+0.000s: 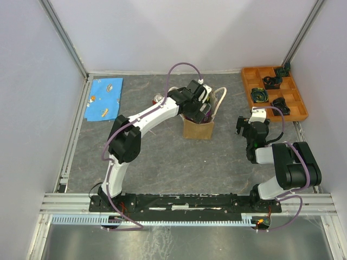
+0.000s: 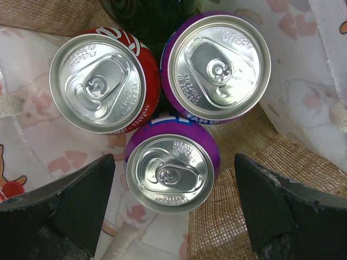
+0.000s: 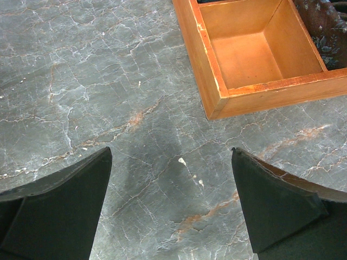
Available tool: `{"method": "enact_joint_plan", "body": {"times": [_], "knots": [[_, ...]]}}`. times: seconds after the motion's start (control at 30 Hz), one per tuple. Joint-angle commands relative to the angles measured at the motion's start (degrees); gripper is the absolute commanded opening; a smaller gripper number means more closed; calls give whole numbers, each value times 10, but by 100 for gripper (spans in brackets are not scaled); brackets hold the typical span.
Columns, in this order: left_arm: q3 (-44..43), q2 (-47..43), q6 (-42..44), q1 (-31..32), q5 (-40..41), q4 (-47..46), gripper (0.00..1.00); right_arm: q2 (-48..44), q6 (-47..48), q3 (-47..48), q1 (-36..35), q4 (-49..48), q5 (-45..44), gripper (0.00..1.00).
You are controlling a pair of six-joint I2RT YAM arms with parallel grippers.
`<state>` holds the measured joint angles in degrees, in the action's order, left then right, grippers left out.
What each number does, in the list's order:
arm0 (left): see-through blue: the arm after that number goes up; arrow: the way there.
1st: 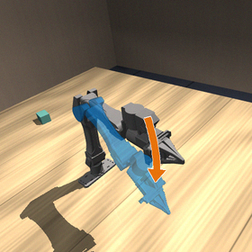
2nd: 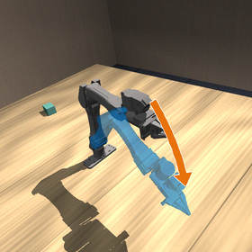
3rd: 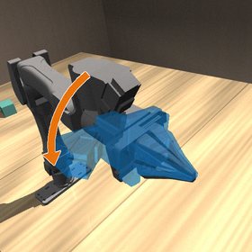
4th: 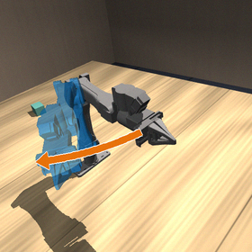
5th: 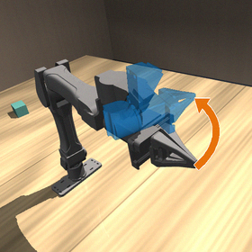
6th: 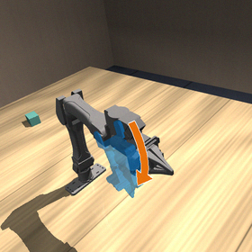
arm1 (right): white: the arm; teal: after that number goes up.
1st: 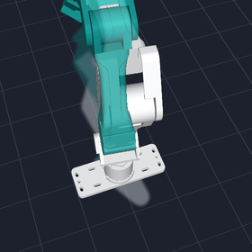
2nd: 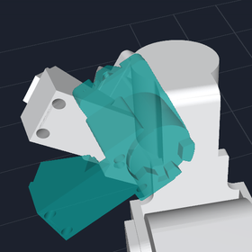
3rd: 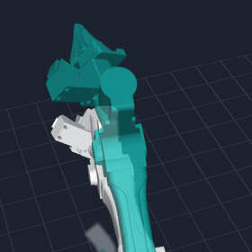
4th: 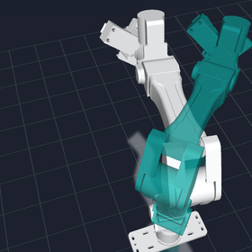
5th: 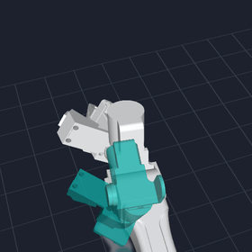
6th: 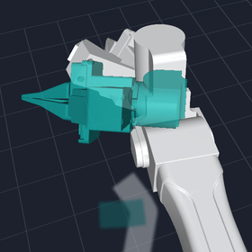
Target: Take the beverage out of the canvas bag
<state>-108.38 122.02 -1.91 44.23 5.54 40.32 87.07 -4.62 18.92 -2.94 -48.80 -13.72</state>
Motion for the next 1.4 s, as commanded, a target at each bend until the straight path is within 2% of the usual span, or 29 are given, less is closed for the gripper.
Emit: {"method": "enact_joint_plan", "body": {"times": [0.0, 0.07, 0.2, 0.37, 0.43, 0.47, 0.6, 0.63, 0.87, 1.13, 1.37], "knots": [[-3, 12, -24, 3, -2, -1, 96, -5, 2, 16, 1, -15, 4, 99], [-9, 20, -23, 3, 0, -1, 95, -6, 2, 16, 2, -15, 4, 99], [-15, 30, -20, 3, -6, 2, 85, -5, 1, 16, 2, -15, 4, 99], [-15, 38, -20, 3, -5, 16, 82, -5, 1, 16, 1, -15, 4, 99], [-13, 40, -20, 3, -5, 18, 76, -5, 2, 16, 1, -15, 4, 99], [-13, 41, -18, 4, -6, 18, 67, -5, 2, 16, 1, -15, 4, 99], [-19, 42, -14, 3, -19, 20, 12, -6, 1, 16, 1, -15, 4, 99], [-22, 39, -11, 3, -21, 20, 4, -6, 2, 16, 1, -15, 4, 99], [-57, -10, 9, 3, -34, 21, 3, -5, 1, 15, 2, -16, 4, 99], [-192, -76, 32, 4, -38, 77, 3, -6, 1, 16, 1, -16, 4, 99], [-262, -137, 53, 3, 43, 116, 3, -6, 2, 16, 1, -15, 4, 99]]}}
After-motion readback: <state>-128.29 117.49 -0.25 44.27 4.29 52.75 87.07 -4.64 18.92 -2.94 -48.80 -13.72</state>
